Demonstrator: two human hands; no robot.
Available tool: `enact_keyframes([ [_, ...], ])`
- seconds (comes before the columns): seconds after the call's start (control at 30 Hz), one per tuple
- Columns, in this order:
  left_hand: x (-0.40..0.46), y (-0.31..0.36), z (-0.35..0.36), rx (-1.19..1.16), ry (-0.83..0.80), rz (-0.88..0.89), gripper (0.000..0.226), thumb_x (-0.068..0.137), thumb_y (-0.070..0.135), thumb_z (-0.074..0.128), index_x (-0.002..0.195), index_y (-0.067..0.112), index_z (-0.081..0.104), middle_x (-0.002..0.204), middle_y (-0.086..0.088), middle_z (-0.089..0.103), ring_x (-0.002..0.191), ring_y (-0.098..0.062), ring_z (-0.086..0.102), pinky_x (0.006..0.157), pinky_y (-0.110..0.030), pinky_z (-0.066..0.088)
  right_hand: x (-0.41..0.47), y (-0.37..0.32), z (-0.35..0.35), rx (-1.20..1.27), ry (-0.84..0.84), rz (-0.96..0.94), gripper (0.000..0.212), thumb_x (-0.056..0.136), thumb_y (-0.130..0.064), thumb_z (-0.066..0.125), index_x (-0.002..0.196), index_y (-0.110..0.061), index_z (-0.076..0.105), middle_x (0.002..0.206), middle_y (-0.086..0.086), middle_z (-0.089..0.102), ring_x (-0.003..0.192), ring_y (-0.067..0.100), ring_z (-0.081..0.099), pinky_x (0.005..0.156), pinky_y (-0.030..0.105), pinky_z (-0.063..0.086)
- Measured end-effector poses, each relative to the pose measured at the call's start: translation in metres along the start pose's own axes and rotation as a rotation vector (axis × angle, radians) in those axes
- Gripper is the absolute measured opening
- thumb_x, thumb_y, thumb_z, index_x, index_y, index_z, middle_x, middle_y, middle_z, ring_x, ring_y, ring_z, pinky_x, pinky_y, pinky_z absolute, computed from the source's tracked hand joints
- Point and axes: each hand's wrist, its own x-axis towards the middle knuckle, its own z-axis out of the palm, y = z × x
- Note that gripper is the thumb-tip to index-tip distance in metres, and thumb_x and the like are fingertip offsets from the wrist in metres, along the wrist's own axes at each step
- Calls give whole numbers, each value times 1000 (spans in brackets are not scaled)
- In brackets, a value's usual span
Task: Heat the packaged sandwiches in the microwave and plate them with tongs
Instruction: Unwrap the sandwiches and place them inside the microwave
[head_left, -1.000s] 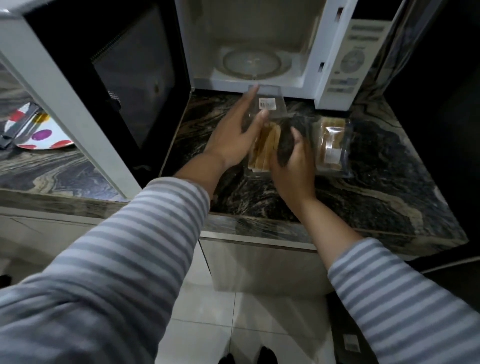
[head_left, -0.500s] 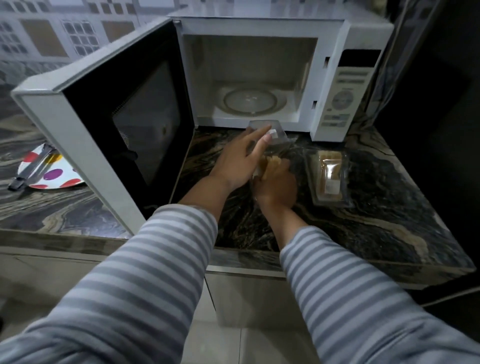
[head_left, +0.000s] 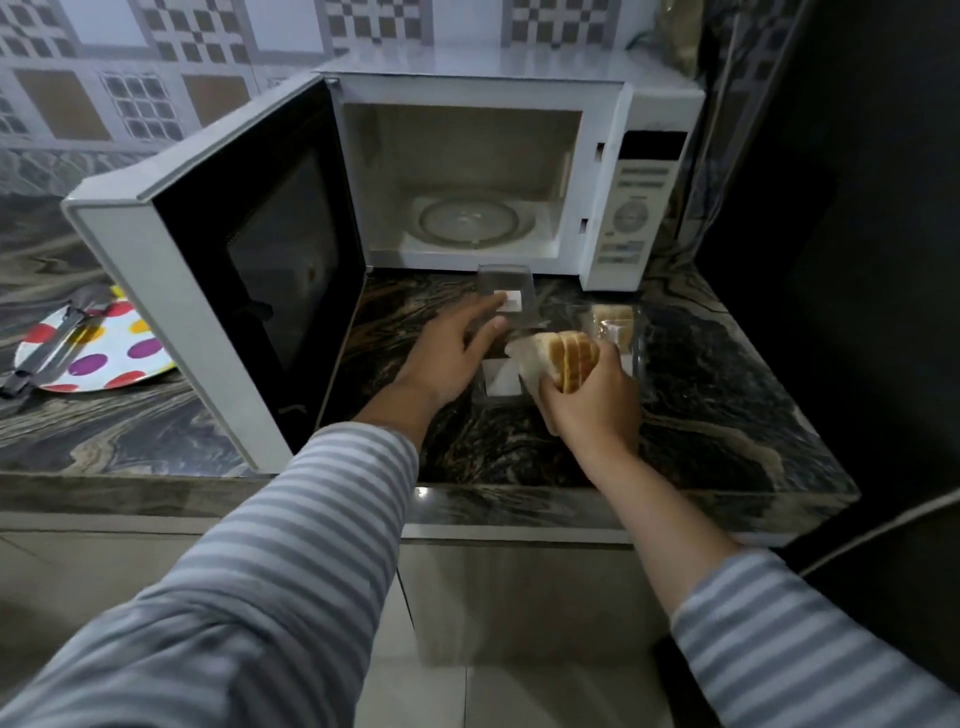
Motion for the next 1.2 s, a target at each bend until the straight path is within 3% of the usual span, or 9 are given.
enact_keyframes([
  [0.1,-17,-1,9,6,55,-42,21,94,28,56,112,19,65,114,-4,66,107,-19,60,94,-30,46,-15,15,-17,8,45,17,59,80,-33,72,132,-19,46,117,4,61,106,25,60,78,29,46],
  [0.17,-25,-1,17,15,76,-78,12,93,25,59,99,16,64,98,-5,68,91,-21,63,83,-33,49,-22,22,-25,-12,77,29,60,81,-32,72,134,-18,45,119,6,61,106,26,60,80,33,48],
  [0.23,-32,-2,24,54,82,-91,11,92,24,60,92,13,62,93,-6,67,87,-23,61,80,-36,49,-28,26,-30,-28,95,32,62,81,-32,71,135,-17,44,119,6,61,106,26,60,79,34,49],
  [0.5,-50,-4,40,203,46,-119,4,91,22,60,90,19,63,107,1,62,97,-23,59,81,-34,48,-35,28,-41,42,122,31,55,81,-27,72,129,-16,48,114,4,63,101,23,61,75,27,44],
  [0.6,-50,-5,43,246,0,-126,10,92,27,57,96,20,64,122,1,59,108,-25,58,92,-39,45,-30,20,-45,65,115,32,53,81,-27,72,128,-18,48,113,3,63,99,21,60,73,27,45],
  [0.7,-48,0,42,320,-30,-177,23,97,40,45,109,25,57,126,2,57,119,-23,52,111,-51,27,-19,6,-44,69,120,36,54,81,-28,72,128,-17,49,115,5,63,103,23,60,77,30,47],
  [0.8,-44,5,37,264,-8,-213,31,99,46,33,120,26,45,119,-1,63,118,-24,53,114,-53,16,-1,-11,-45,83,116,15,52,79,-27,72,124,-17,50,113,5,64,104,26,60,87,37,51],
  [1.03,-13,-4,20,215,79,-231,38,100,42,31,128,20,46,123,-8,61,117,-28,54,105,-47,34,62,-54,-40,93,80,-41,48,79,-28,72,121,-15,51,111,4,61,92,22,58,73,27,43],
  [1.2,23,-35,15,400,-8,-380,41,98,40,42,133,20,45,139,-4,49,131,-21,42,113,-45,29,120,-76,-7,49,-15,-60,51,80,-27,71,124,-12,48,117,7,62,103,28,60,74,29,44],
])
